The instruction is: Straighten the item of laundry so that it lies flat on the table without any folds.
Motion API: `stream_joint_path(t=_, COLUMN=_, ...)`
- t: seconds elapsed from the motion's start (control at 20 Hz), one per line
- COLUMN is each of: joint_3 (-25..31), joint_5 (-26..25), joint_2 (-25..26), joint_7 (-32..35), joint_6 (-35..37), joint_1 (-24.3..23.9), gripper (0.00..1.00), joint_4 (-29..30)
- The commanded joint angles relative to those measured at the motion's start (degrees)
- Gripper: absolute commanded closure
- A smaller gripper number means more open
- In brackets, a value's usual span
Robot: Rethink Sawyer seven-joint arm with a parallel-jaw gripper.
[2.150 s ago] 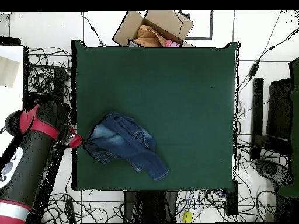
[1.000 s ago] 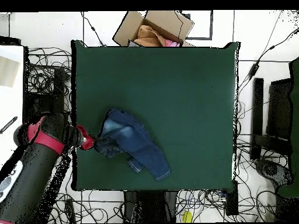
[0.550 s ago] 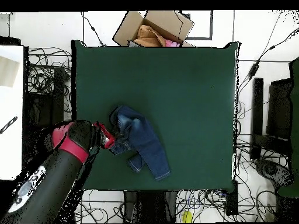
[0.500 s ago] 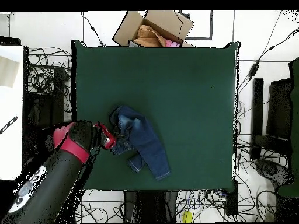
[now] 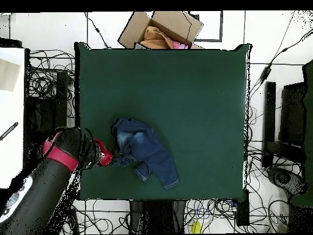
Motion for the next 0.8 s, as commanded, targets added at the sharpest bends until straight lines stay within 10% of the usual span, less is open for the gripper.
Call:
stream_joint_path(t=0.05, joint_3=5.5, joint_5=-0.72, joint_2=3.75, joint_7=7.1, joint_6=3.76, joint_1=-0.01, gripper=1.0, joint_4=-1.88)
stream_joint_path(t=0.8, joint_3=4.9, joint_5=-1.23, joint_2=4.18, joint_7=6.2, joint_6=2.61, joint_1=0.0, gripper=1.0, joint_4=-1.5)
